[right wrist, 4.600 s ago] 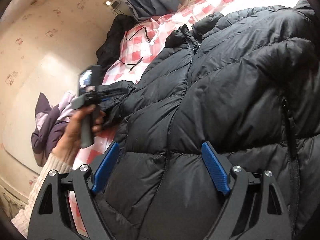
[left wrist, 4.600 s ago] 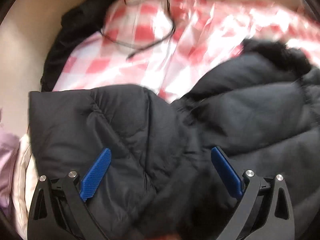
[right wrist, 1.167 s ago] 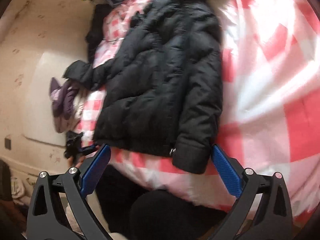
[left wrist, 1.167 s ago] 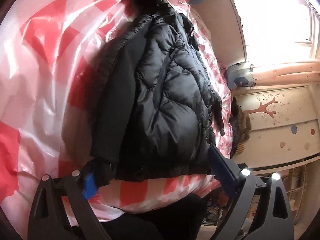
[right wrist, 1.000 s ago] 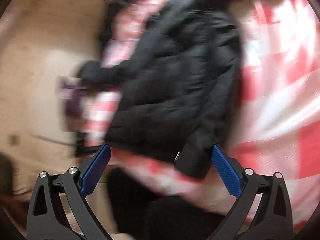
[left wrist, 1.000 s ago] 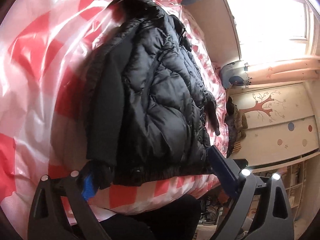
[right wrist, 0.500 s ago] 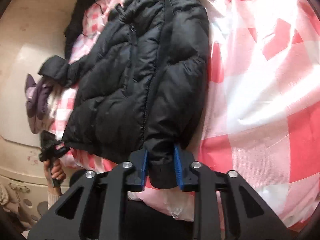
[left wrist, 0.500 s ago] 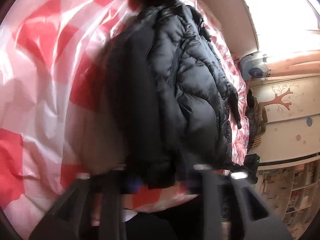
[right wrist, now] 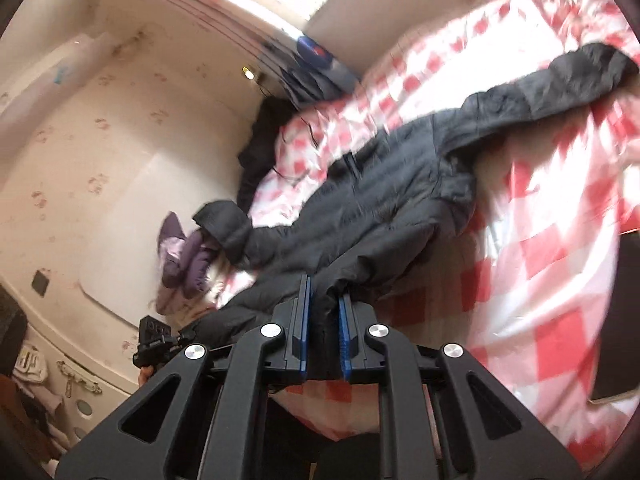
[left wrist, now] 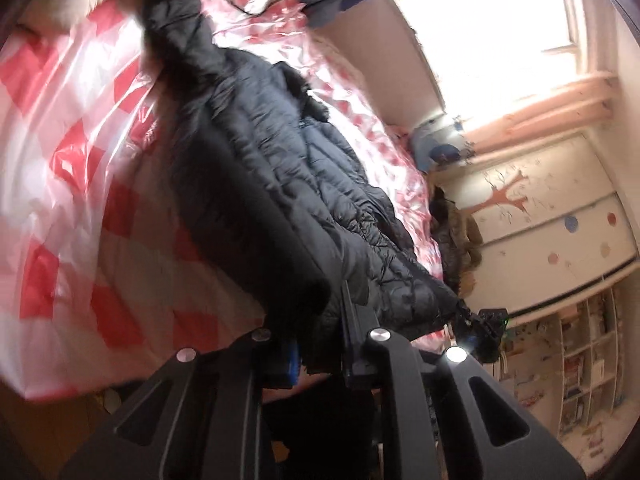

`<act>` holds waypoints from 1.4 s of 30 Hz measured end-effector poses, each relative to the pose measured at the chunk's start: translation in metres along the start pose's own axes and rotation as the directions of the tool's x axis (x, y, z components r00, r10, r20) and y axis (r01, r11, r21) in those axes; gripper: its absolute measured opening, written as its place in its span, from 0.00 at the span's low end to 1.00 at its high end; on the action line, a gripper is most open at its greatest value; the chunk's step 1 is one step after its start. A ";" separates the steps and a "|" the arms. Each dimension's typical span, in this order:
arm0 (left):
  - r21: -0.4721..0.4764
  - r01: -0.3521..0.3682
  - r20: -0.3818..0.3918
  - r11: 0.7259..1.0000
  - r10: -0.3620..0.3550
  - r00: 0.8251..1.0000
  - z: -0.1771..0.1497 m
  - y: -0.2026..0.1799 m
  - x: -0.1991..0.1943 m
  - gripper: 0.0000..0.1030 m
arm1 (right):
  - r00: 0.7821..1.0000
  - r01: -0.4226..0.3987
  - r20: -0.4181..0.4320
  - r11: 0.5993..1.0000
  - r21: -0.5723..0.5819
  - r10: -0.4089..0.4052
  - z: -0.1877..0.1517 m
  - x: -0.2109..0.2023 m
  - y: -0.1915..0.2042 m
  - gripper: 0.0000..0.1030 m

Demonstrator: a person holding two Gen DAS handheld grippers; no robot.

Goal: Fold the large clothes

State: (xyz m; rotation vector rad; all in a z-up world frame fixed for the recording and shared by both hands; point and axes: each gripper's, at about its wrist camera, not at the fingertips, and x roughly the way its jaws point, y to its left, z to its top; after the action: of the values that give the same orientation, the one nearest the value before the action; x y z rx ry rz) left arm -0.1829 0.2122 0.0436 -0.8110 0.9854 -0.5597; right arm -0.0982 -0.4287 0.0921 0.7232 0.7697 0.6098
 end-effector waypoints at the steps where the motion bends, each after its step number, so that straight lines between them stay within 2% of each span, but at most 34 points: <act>1: 0.016 -0.007 -0.010 1.000 0.007 1.000 -0.006 -0.002 -0.004 0.15 | 1.000 0.013 0.007 1.000 -0.005 -0.013 -0.002 -0.013 -0.001 0.11; 4: 0.054 -0.040 -0.094 0.998 0.045 0.995 -0.034 0.008 -0.004 0.15 | 0.996 0.084 -0.018 0.996 0.016 -0.083 -0.021 -0.039 -0.019 0.11; 5: 0.051 -0.060 -0.151 0.997 0.067 0.986 -0.046 0.021 0.001 0.15 | 0.991 0.131 -0.041 0.991 0.036 -0.129 -0.035 -0.043 -0.034 0.11; 7: 0.066 -0.106 -0.241 0.992 0.119 0.963 -0.065 0.042 0.011 0.17 | 0.981 0.170 -0.108 0.980 0.101 -0.159 -0.063 -0.042 -0.066 0.11; 8: 0.077 -0.168 -0.277 0.983 0.182 0.943 -0.077 0.057 0.014 0.17 | 0.967 0.216 -0.164 0.968 0.125 -0.195 -0.079 -0.038 -0.084 0.12; 10: 0.058 -0.234 -0.291 0.971 0.241 0.926 -0.085 0.076 0.007 0.18 | 0.935 0.316 -0.213 0.939 0.132 -0.285 -0.101 -0.037 -0.101 0.12; 11: 0.049 -0.256 -0.279 0.965 0.260 0.924 -0.087 0.083 -0.005 0.20 | 0.930 0.335 -0.205 0.933 0.130 -0.305 -0.107 -0.041 -0.101 0.12; 12: 0.051 -0.274 -0.253 0.960 0.278 0.927 -0.086 0.085 -0.017 0.28 | 0.933 0.339 -0.170 0.933 0.120 -0.317 -0.108 -0.047 -0.094 0.13; 13: 0.061 -0.308 -0.210 0.950 0.313 0.926 -0.083 0.085 -0.032 0.41 | 0.937 0.337 -0.135 0.936 0.101 -0.322 -0.106 -0.052 -0.085 0.13; 14: 0.080 -0.353 -0.152 0.932 0.361 0.920 -0.077 0.080 -0.048 0.47 | 0.939 0.337 -0.092 0.940 0.055 -0.331 -0.097 -0.055 -0.066 0.15; 15: 0.093 -0.377 -0.105 0.922 0.385 0.917 -0.071 0.072 -0.058 0.56 | 0.940 0.338 -0.070 0.941 0.025 -0.335 -0.090 -0.054 -0.054 0.21; 16: 0.108 -0.389 -0.050 0.915 0.396 0.917 -0.063 0.063 -0.068 0.63 | 0.946 0.321 -0.043 0.947 -0.019 -0.321 -0.078 -0.049 -0.035 0.36; 17: 0.122 -0.395 -0.001 0.911 0.398 0.917 -0.056 0.052 -0.074 0.67 | 0.955 0.294 -0.029 0.954 -0.060 -0.296 -0.069 -0.041 -0.017 0.47; 18: 0.142 -0.397 0.061 0.907 0.393 0.918 -0.047 0.037 -0.078 0.73 | 0.959 0.280 -0.028 0.956 -0.092 -0.283 -0.063 -0.034 -0.006 0.63; 20: 0.183 -0.397 0.146 0.899 0.375 0.916 -0.034 0.007 -0.073 0.84 | 0.963 0.252 -0.060 0.955 -0.159 -0.264 -0.055 -0.003 0.015 0.66; 22: 0.241 -0.389 0.199 0.889 0.347 0.916 -0.020 -0.021 -0.050 0.92 | 0.956 0.219 -0.153 0.955 -0.200 -0.252 -0.051 0.045 0.022 0.66; 23: 0.256 -0.385 0.204 0.887 0.340 0.918 -0.018 -0.030 -0.037 0.93 | 0.942 0.220 -0.205 0.952 -0.213 -0.264 -0.053 0.070 0.018 0.66; 24: 0.275 -0.379 0.204 0.884 0.331 0.921 -0.011 -0.040 -0.018 0.93 | 0.922 0.236 -0.261 0.948 -0.214 -0.288 -0.057 0.093 0.013 0.71; 25: 0.289 -0.373 0.198 0.882 0.326 0.924 -0.005 -0.048 0.002 0.93 | 0.871 0.264 -0.369 0.942 -0.209 -0.326 -0.066 0.123 -0.001 0.76; 26: 0.295 -0.365 0.190 0.883 0.320 0.928 -0.001 -0.053 0.018 0.93 | 0.800 0.300 -0.476 0.930 -0.211 -0.366 -0.078 0.150 -0.019 0.76; 27: 0.301 -0.353 0.172 0.886 0.313 0.934 0.006 -0.057 0.042 0.93 | 0.756 0.321 -0.532 0.924 -0.206 -0.381 -0.085 0.166 -0.031 0.76; 28: 0.303 -0.344 0.152 0.889 0.311 0.938 0.014 -0.060 0.067 0.93 | 0.765 0.314 -0.543 0.937 -0.155 -0.346 -0.081 0.167 -0.034 0.76; 29: 0.302 -0.341 0.140 0.890 0.312 0.940 0.018 -0.062 0.083 0.93 | 0.807 0.281 -0.512 0.954 -0.107 -0.295 -0.070 0.159 -0.031 0.76; 31: 0.301 -0.342 0.089 0.890 0.331 0.939 0.031 -0.058 0.136 0.93 | 0.875 0.187 -0.452 0.982 -0.021 -0.176 -0.051 0.138 -0.030 0.76; 32: 0.306 -0.368 0.048 0.878 0.372 0.927 0.040 -0.051 0.171 0.93 | 0.907 0.135 -0.404 0.991 0.019 -0.115 -0.040 0.124 -0.031 0.77; 34: 0.302 -0.400 0.011 0.865 0.416 0.909 0.047 -0.041 0.205 0.93 | 0.965 0.072 -0.257 0.994 0.078 -0.050 -0.007 0.084 -0.044 0.83; 35: 0.273 -0.389 0.023 0.880 0.398 0.917 0.053 -0.041 0.220 0.93 | 0.981 0.067 -0.191 0.992 0.108 -0.045 0.007 0.065 -0.055 0.85; 36: 0.259 -0.360 0.041 0.896 0.363 0.931 0.057 -0.045 0.228 0.93 | 0.994 0.076 -0.095 0.984 0.162 -0.061 0.027 0.039 -0.074 0.89; 37: 0.257 -0.327 0.070 0.910 0.320 0.945 0.062 -0.052 0.235 0.93 | 0.996 0.090 -0.027 0.974 0.206 -0.086 0.041 0.020 -0.091 0.91; 38: 0.265 -0.315 0.102 0.911 0.299 0.949 0.065 -0.059 0.238 0.93 | 0.993 0.088 0.048 0.962 0.259 -0.104 0.058 -0.002 -0.115 0.92; 39: 0.284 -0.314 0.155 0.906 0.280 0.948 0.070 -0.070 0.246 0.93 | 0.989 0.081 0.096 0.951 0.299 -0.115 0.070 -0.016 -0.133 0.92; 42: 0.317 -0.318 0.227 0.893 0.254 0.940 0.083 -0.091 0.268 0.93 | 0.956 0.068 0.229 0.900 0.430 -0.182 0.110 -0.058 -0.203 0.92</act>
State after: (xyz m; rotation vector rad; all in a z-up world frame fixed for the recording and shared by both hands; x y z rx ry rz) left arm 0.0075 -0.0100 0.0080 -0.3782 0.7894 -0.3812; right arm 0.0003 -0.6313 0.0163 1.1170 0.6967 0.2175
